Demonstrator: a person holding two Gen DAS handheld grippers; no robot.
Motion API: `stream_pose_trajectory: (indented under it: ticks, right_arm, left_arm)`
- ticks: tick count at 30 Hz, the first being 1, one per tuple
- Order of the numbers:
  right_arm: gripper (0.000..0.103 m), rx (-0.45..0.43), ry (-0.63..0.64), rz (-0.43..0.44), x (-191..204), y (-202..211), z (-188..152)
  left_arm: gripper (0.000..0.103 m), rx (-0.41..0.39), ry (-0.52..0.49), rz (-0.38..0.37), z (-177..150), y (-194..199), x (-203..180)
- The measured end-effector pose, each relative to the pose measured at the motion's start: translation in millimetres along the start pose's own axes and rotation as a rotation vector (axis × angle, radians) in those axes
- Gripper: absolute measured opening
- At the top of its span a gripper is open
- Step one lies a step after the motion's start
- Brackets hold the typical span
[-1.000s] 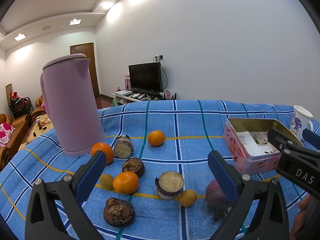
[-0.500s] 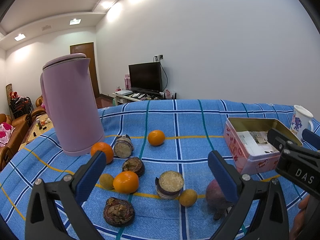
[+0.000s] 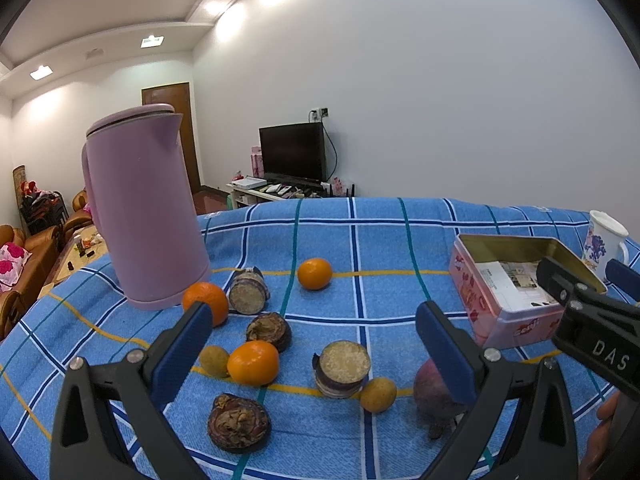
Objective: Organize fruits
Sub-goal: 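Reach the right gripper to the purple beet and close on it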
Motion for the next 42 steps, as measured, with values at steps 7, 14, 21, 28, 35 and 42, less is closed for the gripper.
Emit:
stream_pose_trajectory:
  ticks: [7, 14, 21, 28, 35, 42]
  right_arm:
    - [0.102, 0.006, 0.004, 0.005, 2, -1, 0]
    - [0.102, 0.014, 0.002, 0.02, 3, -2, -2]
    - [0.102, 0.026, -0.006, 0.054, 8, -1, -3]
    - [0.102, 0.039, -0.012, 0.122, 17, 2, -6]
    - [0.102, 0.099, 0.019, 0.24, 43, 5, -18]
    - [0.101, 0.197, 0.049, 0.357, 71, 4, -38]
  left_arm:
    - [0.103, 0.012, 0.001, 0.006, -2, -2, 1]
    - [0.103, 0.02, 0.003, 0.006, -3, -3, 2]
    - [0.103, 0.037, 0.021, 0.017, -6, -6, 7]
    - [0.103, 0.092, 0.01, 0.031, -17, -7, 16]
    - [0.103, 0.172, 0.03, 0.046, -35, 6, 53]
    - [0.103, 0.237, 0.035, 0.071, -51, 9, 73]
Point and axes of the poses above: each gripper's, at about its wrist camera, not at the fingertips, and y roughly against the way its jaws point, x to its left, z to its top, the point moved 10 cm from there along -y, roughly the way its jaws point, and after that the axes turned 11 degrees about -x, right-handed, at the moved point
